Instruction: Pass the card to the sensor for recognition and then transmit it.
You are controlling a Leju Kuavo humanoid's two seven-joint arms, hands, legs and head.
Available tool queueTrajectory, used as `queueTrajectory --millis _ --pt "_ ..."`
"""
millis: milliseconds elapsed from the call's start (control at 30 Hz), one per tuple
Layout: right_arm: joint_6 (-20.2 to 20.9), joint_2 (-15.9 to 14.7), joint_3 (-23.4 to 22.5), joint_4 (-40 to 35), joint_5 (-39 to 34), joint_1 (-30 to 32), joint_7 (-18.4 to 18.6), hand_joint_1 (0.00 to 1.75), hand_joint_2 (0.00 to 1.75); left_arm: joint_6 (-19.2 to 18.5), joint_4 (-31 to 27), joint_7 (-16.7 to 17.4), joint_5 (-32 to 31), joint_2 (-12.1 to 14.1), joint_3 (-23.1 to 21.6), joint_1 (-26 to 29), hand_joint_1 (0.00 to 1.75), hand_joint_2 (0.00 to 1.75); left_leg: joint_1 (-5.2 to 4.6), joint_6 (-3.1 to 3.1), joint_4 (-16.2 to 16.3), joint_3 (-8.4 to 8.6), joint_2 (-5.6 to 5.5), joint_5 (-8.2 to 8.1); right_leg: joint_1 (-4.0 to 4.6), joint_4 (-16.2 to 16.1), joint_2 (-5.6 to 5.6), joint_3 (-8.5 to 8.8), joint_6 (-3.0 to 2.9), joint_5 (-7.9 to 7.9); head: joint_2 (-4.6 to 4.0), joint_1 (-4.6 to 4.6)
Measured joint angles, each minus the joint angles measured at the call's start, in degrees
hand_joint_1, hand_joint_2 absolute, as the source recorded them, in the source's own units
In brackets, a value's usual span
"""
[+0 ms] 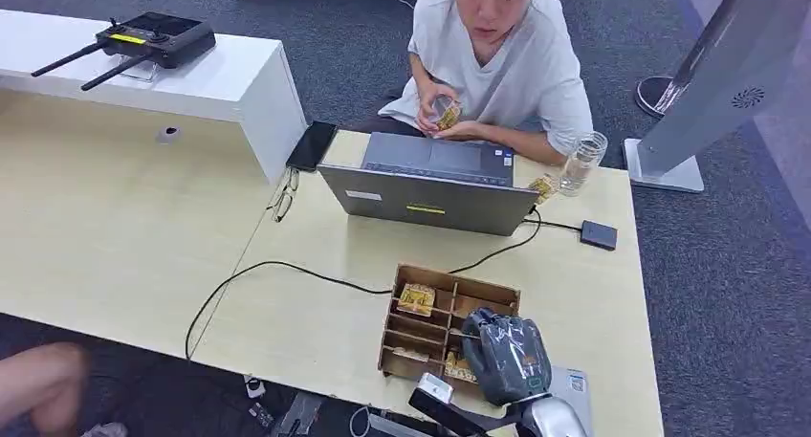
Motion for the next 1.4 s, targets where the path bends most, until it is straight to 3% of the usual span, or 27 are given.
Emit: queueTrajectory --millis 1167,1400 --pt "-5.25 -0.17 -1.99 -15.94 2.8 1.83 -0.94 1.75 1.75 0.59 0.0 -1.25 2.65 0.09 -0.26 0.4 0.0 0.0 0.01 0.0 0.0 -0.02 0.05 0.0 0.01 0.0 0.12 -0.07 0.0 0.0 0.0 0.0" --pt "-7.19 -1.01 -3.94 -16.83 0.5 0.97 -3.78 1.75 1.75 0.87 0.0 -1.36 2.89 0.11 -0.26 0.47 0.0 0.0 0.01 0.0 0.0 -0.01 0.07 0.0 0.01 0.01 0.11 -0.07 0.0 0.01 0.0 -0.02"
